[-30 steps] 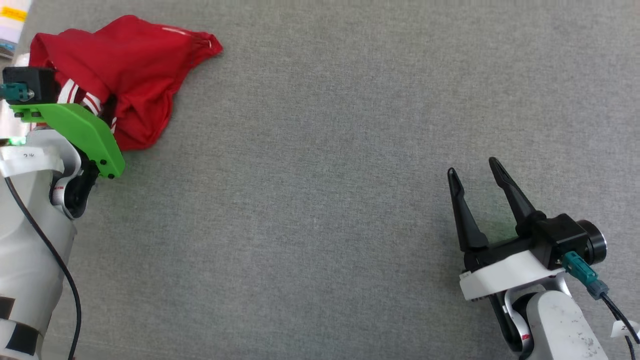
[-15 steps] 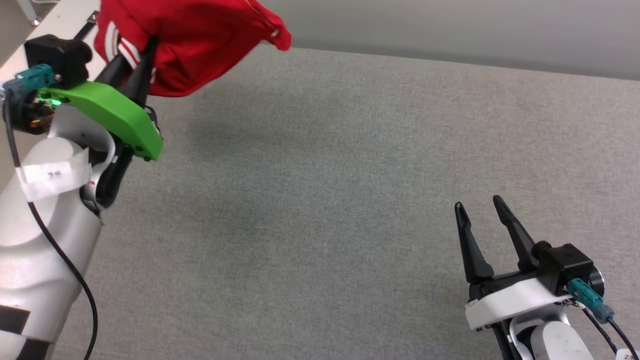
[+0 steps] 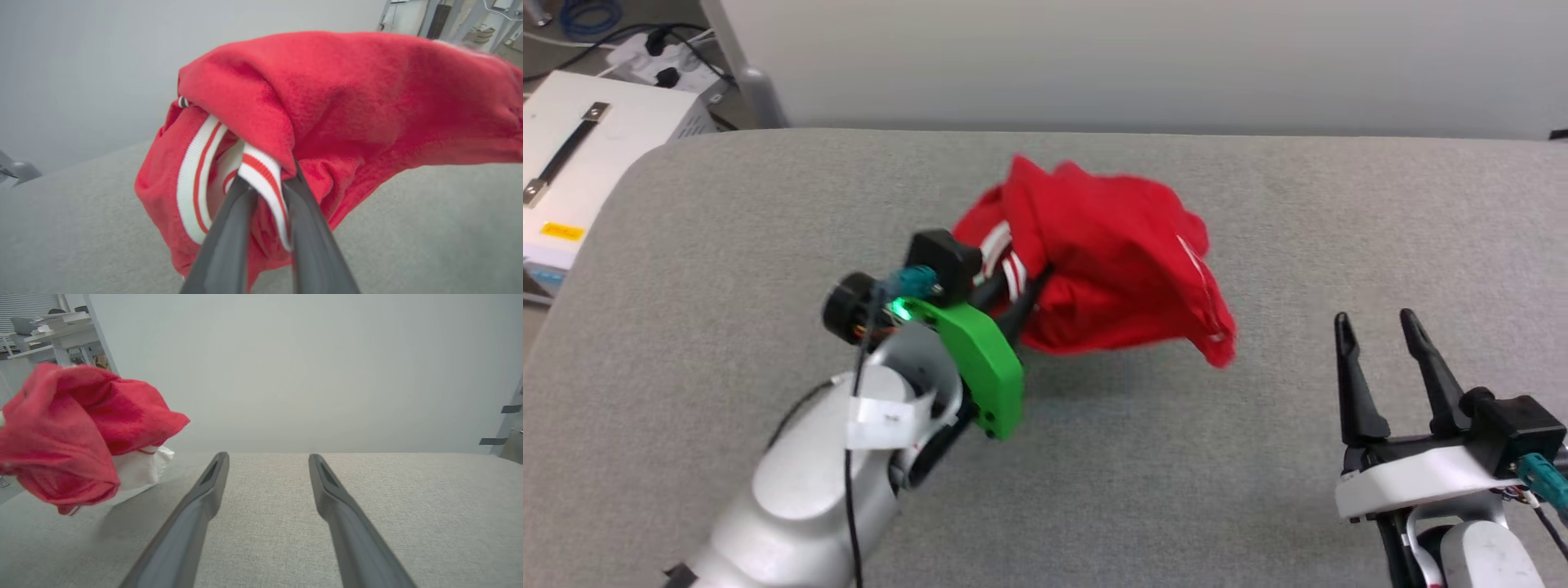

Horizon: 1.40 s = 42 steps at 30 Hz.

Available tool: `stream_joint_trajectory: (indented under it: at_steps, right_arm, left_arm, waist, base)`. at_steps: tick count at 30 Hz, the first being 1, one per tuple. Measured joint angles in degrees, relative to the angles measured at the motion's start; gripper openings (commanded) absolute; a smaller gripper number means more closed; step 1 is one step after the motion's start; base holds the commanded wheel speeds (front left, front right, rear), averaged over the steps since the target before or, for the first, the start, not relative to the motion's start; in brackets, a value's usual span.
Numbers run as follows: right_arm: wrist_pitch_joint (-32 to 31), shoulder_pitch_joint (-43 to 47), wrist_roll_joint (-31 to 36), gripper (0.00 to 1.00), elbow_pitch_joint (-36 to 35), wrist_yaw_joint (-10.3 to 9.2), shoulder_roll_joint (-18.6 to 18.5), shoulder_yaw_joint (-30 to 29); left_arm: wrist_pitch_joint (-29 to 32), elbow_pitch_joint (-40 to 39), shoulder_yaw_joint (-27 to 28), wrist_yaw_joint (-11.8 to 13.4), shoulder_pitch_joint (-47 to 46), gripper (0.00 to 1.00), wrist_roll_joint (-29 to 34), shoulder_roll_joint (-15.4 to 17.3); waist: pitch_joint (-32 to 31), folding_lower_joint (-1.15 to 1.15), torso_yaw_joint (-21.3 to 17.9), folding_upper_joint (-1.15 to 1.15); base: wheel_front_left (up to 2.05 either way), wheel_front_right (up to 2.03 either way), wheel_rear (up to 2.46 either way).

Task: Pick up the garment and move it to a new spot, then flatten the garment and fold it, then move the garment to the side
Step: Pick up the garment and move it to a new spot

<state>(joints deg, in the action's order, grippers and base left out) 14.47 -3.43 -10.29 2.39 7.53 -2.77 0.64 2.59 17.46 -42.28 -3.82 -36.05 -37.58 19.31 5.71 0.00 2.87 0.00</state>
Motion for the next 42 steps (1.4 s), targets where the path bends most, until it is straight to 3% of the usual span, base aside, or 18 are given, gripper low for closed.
stream_joint_trajectory:
  at_steps: [1, 5, 6, 7, 8, 15, 24, 35, 42]
  right_arm:
    - [0.0, -0.1, 0.0, 1.00, -0.5, 0.00, 0.0, -1.7]
    - [0.0, -0.3, 0.0, 1.00, -0.7, 0.00, 0.0, -2.8]
    - [0.0, -0.3, 0.0, 1.00, -0.8, 0.00, 0.0, -3.0]
    - [0.0, -0.3, -0.1, 1.00, -0.8, 0.00, 0.0, -3.2]
    - [0.0, -0.3, -0.1, 1.00, -0.8, 0.00, 0.0, -3.3]
    - [0.0, -0.2, -0.2, 1.00, -0.5, 0.00, 0.0, -3.4]
    - [0.0, 0.8, -0.2, 1.00, 0.4, 0.00, 0.0, -3.1]
    - [0.0, 3.0, -0.6, 1.00, 0.9, 0.00, 0.0, -2.8]
    - [0.0, 4.2, -0.6, 1.00, 1.0, 0.00, 0.0, -2.2]
  left_arm:
    - [0.6, 2.8, -4.1, -0.6, 1.5, 0.00, 1.0, -2.8]
    - [1.5, 7.3, -8.2, -1.6, 3.4, 0.00, 1.1, -6.5]
    - [1.6, 8.2, -8.9, -1.8, 3.8, 0.08, 1.1, -7.2]
    - [2.0, 9.3, -9.7, -2.0, 4.1, 0.28, 1.0, -8.1]
    - [2.5, 10.3, -10.6, -2.1, 4.4, 1.00, 0.9, -8.9]
    - [0.1, 13.9, -12.3, -2.6, 4.7, 1.00, 0.6, -12.0]
    - [-6.9, 12.6, -7.4, -1.7, 4.6, 1.00, -0.8, -10.4]
    - [-16.2, 4.4, 2.0, 5.5, 8.7, 1.00, -1.2, -1.5]
    - [-17.3, -4.9, 12.3, 8.3, 20.0, 1.00, 1.2, -1.0]
  waist:
    - [0.5, 0.00, -2.2, 0.00]
    - [1.2, 0.00, -5.2, 0.00]
    - [1.4, 0.00, -5.7, 0.00]
    - [1.5, 0.00, -6.4, 0.00]
    - [1.7, 0.00, -7.0, 0.00]
    - [1.8, 0.00, -7.9, 0.00]
    - [-0.5, 0.00, -3.9, 0.00]
    - [-3.7, 0.00, 2.1, 0.00]
    - [-4.7, 0.00, 3.7, 0.00]
  base:
    - [0.00, 0.00, 0.00]
    - [0.00, 0.00, 0.00]
    - [0.00, 0.00, 0.00]
    - [0.00, 0.00, 0.00]
    - [0.00, 0.00, 0.00]
    - [0.00, 0.00, 0.00]
    - [0.00, 0.00, 0.00]
    - [0.00, 0.00, 0.00]
    - [0.00, 0.00, 0.00]
